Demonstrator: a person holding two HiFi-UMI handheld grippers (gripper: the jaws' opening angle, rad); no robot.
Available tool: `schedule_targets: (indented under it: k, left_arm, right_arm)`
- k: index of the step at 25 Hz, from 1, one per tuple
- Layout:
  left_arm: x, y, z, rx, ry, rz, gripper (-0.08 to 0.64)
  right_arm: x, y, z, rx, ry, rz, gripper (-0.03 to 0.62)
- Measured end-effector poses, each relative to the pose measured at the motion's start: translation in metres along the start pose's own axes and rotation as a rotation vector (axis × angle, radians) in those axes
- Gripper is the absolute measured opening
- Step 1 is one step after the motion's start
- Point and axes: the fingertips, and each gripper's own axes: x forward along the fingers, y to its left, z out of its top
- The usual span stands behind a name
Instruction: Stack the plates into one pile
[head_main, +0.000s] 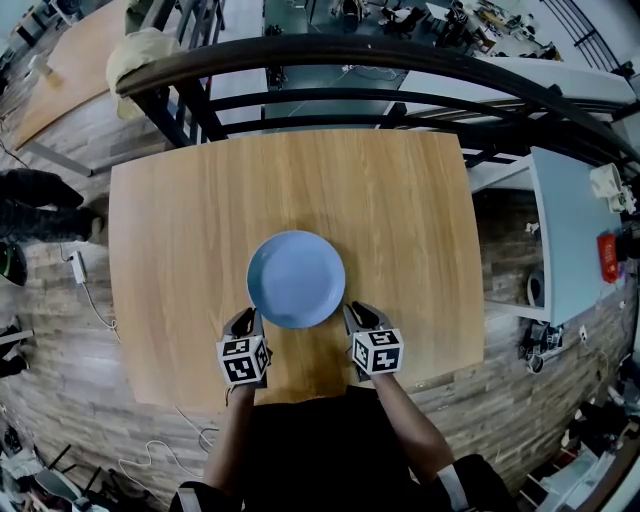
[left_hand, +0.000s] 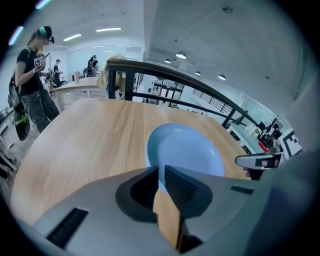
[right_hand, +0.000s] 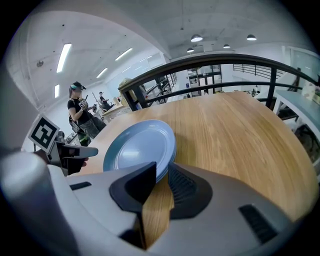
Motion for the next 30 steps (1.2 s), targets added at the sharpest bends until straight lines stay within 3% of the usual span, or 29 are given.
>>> schedule_targets:
  k: [11,19,30]
  left_arm:
    - [-0.028,-0.008,0.009,-0.002,-0.068,0.009,0.026]
    - [-0.059,-0.002,0.016,0.048,-0.12,-0.011,0.025]
    - [-0.103,0.001,0.027,0.066,-0.206,-0.085,0.023]
  right_arm:
    - [-0.006,0.016,0.007,-0.007,-0.023,0.042,0.076]
    - [-0.012,0.047,0.021,0.007,-0.086,0.063,0.064]
    - [-0.045,0.09,0.027,-0.015,-0.177,0.032,0.054]
